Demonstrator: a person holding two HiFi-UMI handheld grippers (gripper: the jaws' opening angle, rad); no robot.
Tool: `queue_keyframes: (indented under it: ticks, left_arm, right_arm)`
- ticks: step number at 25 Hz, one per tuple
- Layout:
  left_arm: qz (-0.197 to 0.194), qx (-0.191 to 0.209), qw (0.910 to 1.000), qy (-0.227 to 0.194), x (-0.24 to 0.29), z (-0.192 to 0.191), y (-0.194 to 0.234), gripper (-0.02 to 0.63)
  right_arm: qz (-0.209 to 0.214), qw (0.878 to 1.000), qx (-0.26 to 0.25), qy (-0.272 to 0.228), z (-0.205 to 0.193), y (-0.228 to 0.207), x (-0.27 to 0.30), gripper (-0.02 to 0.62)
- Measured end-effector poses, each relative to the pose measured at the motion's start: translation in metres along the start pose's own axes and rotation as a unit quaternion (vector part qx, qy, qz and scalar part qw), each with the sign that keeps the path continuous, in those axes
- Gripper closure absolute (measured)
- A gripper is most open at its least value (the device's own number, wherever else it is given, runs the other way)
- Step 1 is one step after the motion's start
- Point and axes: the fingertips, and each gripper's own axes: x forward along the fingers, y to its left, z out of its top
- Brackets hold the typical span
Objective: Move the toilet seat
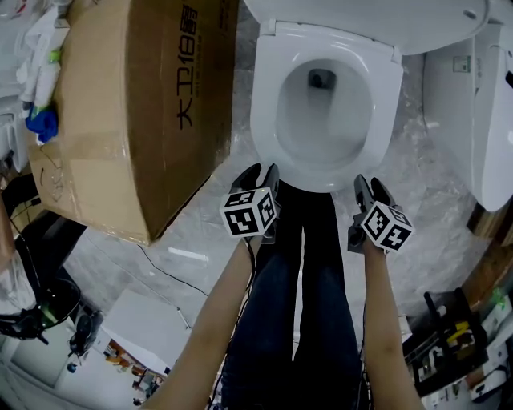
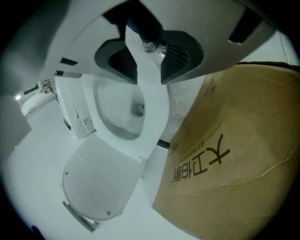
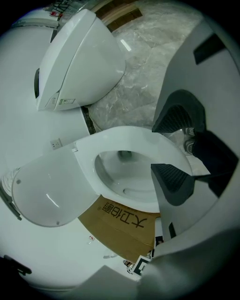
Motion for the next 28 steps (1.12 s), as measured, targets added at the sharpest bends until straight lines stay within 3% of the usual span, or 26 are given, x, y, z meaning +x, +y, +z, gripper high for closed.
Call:
queue_keyframes:
  ticks: [14,28]
  left_arm:
    - [0.010,-0.014,0.9998,0.012,0.021,-0.015,0.009,0.402]
    - [0.003,-0.016,0.9998,0.014,0.032,-0.019,0.005,0.396]
  right_arm:
    - [0.009,0.999,0.040,0.004,-0.012,-0.005,0.021,0.364]
    - [0.024,0.999,0.042,0.011,-0.013,-0.001,0.032,0.364]
